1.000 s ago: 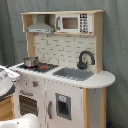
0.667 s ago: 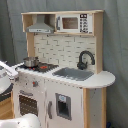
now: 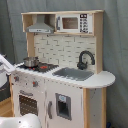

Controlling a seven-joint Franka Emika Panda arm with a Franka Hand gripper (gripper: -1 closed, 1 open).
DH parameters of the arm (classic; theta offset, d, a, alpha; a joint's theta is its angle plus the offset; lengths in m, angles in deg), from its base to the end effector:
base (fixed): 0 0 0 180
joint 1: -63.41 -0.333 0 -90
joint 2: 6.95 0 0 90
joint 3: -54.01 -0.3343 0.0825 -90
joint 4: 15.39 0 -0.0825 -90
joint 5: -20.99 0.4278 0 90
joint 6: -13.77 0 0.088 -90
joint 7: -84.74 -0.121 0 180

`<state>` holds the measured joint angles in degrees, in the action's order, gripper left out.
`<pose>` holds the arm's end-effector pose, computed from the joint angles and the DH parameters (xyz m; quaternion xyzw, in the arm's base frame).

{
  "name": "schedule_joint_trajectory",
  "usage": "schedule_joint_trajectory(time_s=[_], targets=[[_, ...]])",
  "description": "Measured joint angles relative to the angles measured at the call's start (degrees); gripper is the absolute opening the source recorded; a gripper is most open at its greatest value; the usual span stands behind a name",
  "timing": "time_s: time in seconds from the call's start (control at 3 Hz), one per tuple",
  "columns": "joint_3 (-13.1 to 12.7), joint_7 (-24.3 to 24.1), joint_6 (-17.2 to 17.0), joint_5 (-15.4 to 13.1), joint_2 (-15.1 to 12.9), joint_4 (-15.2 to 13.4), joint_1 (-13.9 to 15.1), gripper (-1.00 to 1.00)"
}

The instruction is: Play with the kitchen

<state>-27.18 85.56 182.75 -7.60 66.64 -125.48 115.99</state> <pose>0.3755 0.5886 0.4775 0.4135 0.5404 0.4924 0.5427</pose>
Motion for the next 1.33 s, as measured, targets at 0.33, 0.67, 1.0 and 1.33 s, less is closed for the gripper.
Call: schedule_joint_trajectory(time_s=[0.33, 0.67, 1.0, 1.33], targets=[[-0.2, 0.4, -3.3, 1.9, -3.1, 3.1, 0.9, 1.0], [-0.6, 0.4, -7.1, 3.6, -6.4, 6.6, 2.0, 1.0], [-1.3, 0.4, -11.2, 5.0, -9.8, 10.1, 3.2, 1.0], [-2.9, 0.4, -15.5, 6.6, -13.1, 13.5, 4.5, 1.0]])
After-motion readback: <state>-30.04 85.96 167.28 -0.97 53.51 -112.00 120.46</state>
